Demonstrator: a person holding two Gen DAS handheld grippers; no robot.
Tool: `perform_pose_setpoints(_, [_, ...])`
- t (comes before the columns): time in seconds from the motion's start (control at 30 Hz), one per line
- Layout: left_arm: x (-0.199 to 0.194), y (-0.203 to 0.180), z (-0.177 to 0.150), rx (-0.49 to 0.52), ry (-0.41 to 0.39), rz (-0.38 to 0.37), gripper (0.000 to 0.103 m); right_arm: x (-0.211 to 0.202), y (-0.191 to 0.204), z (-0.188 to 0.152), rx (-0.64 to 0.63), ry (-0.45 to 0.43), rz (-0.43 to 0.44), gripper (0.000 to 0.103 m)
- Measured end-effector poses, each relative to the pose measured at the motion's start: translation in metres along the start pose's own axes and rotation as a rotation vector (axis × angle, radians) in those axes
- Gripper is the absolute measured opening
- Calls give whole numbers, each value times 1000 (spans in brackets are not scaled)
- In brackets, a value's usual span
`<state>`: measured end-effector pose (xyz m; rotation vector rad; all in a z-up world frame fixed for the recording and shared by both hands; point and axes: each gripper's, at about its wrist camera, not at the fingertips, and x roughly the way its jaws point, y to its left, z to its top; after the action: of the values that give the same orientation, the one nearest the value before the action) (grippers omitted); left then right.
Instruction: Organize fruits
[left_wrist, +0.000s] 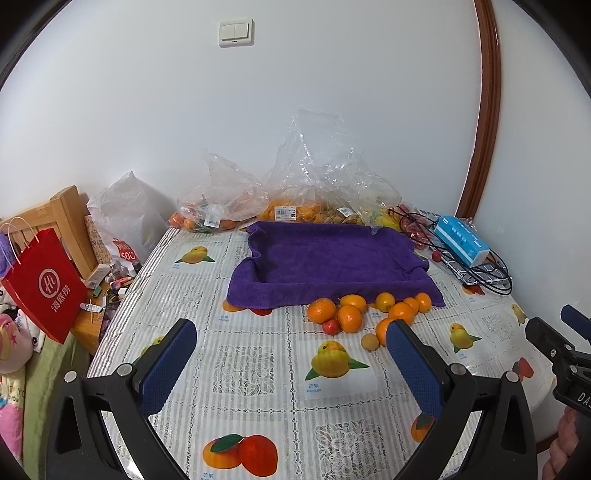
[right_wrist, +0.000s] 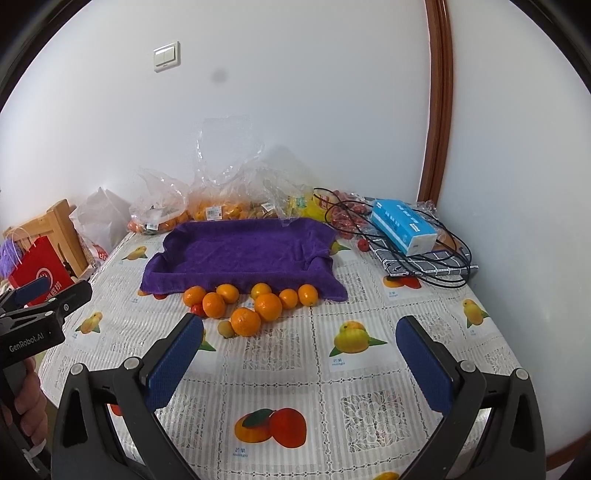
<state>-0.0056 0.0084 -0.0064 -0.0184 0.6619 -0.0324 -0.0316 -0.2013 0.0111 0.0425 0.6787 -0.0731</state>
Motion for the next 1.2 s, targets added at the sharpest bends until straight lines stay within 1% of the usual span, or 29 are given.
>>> perform_pose_setpoints(0.5, [1, 0, 0, 1, 1, 4, 103, 0, -2, 7, -20, -11, -7, 102])
perform_pose_setpoints(0.7, [12, -1, 6, 4, 9, 18, 103, 9, -5, 10, -17, -7, -57, 103])
perform_pose_setpoints(0.83, [21, 0, 10, 1, 16, 13, 103, 15, -8, 10, -1, -5, -77, 103])
perform_pose_setpoints(0.97, [35, 3, 13, -1, 29, 12, 103, 32, -14, 11, -2, 35, -59, 103])
perform_pose_setpoints(1.03, [43, 3, 13, 3, 33, 10, 103, 42, -19, 11, 16, 53, -40, 103])
perform_pose_setpoints(1.13, [56, 2, 13, 8, 42, 14, 103, 55, -28, 10, 61, 66, -12, 103])
perform_pose_setpoints(1.2, [66, 3, 13, 4, 52, 16, 103, 62, -32, 9, 69, 63, -3, 103])
